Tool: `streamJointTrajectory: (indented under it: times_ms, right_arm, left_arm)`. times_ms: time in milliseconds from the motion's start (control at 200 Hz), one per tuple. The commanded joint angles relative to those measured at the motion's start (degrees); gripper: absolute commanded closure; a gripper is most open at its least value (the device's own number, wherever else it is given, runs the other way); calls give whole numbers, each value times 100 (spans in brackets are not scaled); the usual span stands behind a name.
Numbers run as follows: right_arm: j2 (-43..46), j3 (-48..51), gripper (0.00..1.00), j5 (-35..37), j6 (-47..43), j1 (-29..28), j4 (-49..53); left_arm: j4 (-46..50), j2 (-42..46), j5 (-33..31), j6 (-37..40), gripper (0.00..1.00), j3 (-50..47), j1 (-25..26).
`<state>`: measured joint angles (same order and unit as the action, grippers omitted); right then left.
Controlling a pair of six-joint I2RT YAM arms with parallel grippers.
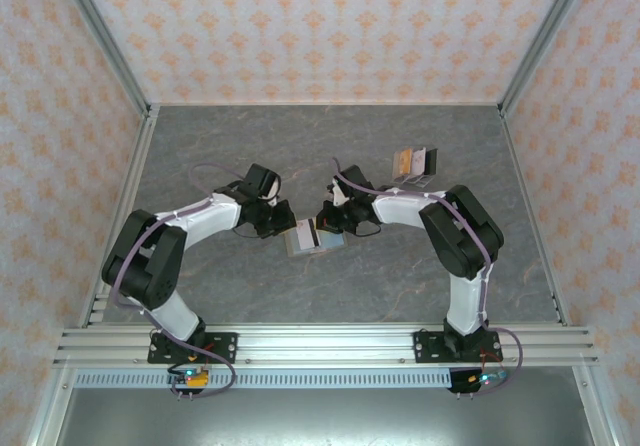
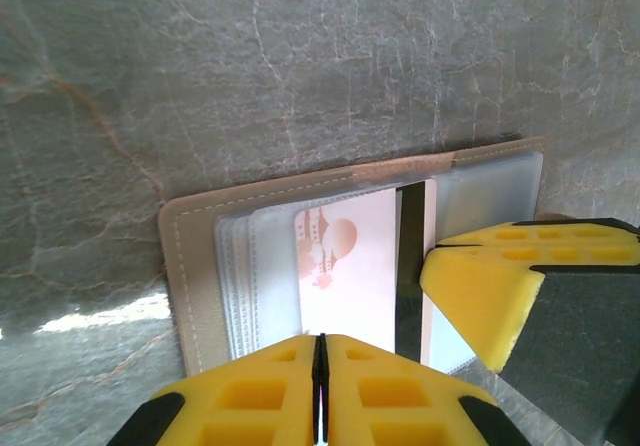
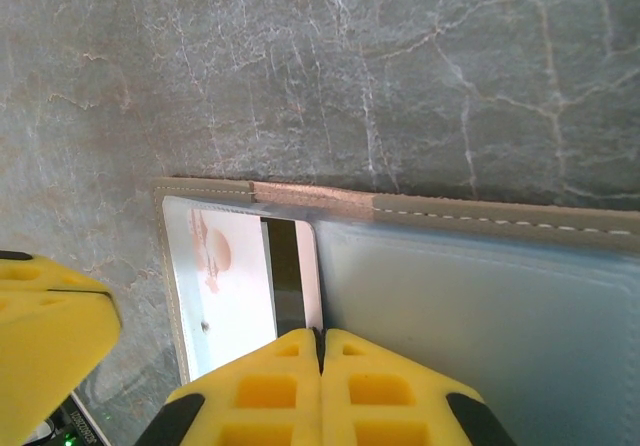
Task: Take the credit cards out of the card holder
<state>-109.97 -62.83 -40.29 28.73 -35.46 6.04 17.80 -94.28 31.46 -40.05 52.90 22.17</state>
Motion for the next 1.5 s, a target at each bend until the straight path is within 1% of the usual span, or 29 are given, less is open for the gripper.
streamJointTrajectory:
  times_ms: [0, 65, 115, 225, 360, 500, 581, 706, 831, 991, 1086, 1161, 1201, 1301, 1336, 1416, 1491]
  right_arm:
    - [124, 111, 94, 202, 76, 21, -136]
    - [114, 122, 93, 161, 104, 21, -190]
    - [104, 130, 90, 109, 144, 28, -237]
    - [57, 140, 83, -39, 223, 24, -345]
    - [-68, 113, 79, -86, 241, 29, -322]
    - [-150, 104, 76, -143, 215, 28, -313]
    - [-189, 95, 76, -295, 214, 30, -374]
    - [-188, 130, 78, -473, 250, 35, -574]
    - [-123, 216, 84, -574, 294, 69, -784]
    - [38, 376, 94, -452, 326, 176, -886]
    - [297, 566, 97, -220, 270, 248, -895]
    - [544, 727, 99, -40, 174, 294, -838]
    - [695, 801, 100, 57, 112, 316, -812]
    - [1090, 949, 100, 226, -58, 327, -695]
    - [1230, 993, 100, 277, -96, 333, -654]
    - [1561, 1081, 100, 395, -145, 358, -640]
    - [1809, 1152, 100, 355, -72, 425, -742]
  left_arm:
    - [-205, -193, 132, -73, 90, 88, 84]
    - [-185, -277, 133, -60, 92, 110, 93]
    - [-141, -357, 111, -47, 92, 114, 94]
    - [187, -547, -169, 11, 94, 149, 94]
    - [293, -609, -323, 56, 95, 78, 94]
    - [389, -635, -469, 102, 96, -3, 93]
    - [393, -662, -475, 112, 96, -20, 90]
    - [382, -680, -483, 112, 97, -17, 90]
    - [384, -684, -478, 112, 99, 2, 90]
    - [391, -680, -516, 94, 99, 78, 93]
    - [431, -624, -587, 72, 98, 150, 94]
    - [422, -528, -623, 10, 95, 211, 93]
    - [417, -460, -599, -26, 92, 260, 94]
    - [391, -203, -532, -130, 81, 370, 94]
    - [380, -94, -483, -161, 76, 408, 94]
    - [164, 142, -185, -283, 65, 423, 64]
    - [-92, 374, 77, -420, 55, 401, 26]
